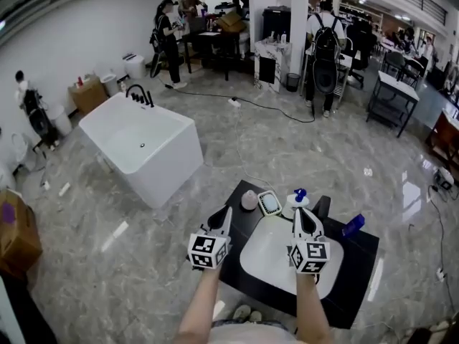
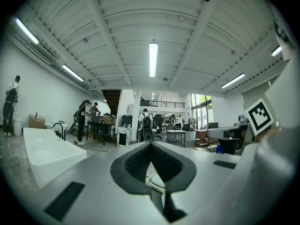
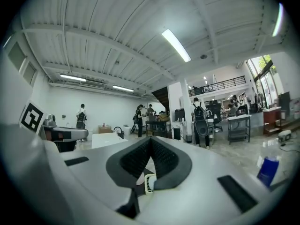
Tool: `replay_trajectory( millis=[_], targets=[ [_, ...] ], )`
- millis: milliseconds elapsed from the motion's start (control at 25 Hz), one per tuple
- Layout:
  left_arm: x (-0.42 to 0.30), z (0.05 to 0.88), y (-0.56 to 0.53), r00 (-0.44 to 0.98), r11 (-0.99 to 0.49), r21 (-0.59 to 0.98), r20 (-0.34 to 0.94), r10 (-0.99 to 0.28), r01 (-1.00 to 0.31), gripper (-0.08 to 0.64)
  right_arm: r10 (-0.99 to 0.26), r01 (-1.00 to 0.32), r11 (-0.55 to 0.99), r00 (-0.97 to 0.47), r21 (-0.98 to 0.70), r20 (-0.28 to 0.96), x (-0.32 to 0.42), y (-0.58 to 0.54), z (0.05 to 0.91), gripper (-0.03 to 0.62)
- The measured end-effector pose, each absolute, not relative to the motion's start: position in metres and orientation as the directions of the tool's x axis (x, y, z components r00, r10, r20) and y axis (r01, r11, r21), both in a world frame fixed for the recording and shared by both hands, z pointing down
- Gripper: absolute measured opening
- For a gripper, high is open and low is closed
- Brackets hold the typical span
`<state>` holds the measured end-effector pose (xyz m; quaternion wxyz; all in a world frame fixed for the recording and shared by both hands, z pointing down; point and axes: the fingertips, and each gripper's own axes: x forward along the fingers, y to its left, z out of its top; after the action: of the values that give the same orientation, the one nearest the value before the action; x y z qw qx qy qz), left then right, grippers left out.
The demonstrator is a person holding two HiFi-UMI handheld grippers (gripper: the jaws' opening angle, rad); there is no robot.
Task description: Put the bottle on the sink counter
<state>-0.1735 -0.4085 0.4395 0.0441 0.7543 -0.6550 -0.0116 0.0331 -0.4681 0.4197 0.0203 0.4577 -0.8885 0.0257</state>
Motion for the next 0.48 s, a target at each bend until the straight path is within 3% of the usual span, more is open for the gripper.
replay_trajectory(
  millis=[480],
  targets=[
    [-0.173,0.434,-0.365,0.17,-0.166,0.096,0.035,-0.985,-0.981,0.028,-0.858,-0.859,0.512,-0.511,-0.002,0.054,0.09,-0.427,0.413,0.017]
  ],
)
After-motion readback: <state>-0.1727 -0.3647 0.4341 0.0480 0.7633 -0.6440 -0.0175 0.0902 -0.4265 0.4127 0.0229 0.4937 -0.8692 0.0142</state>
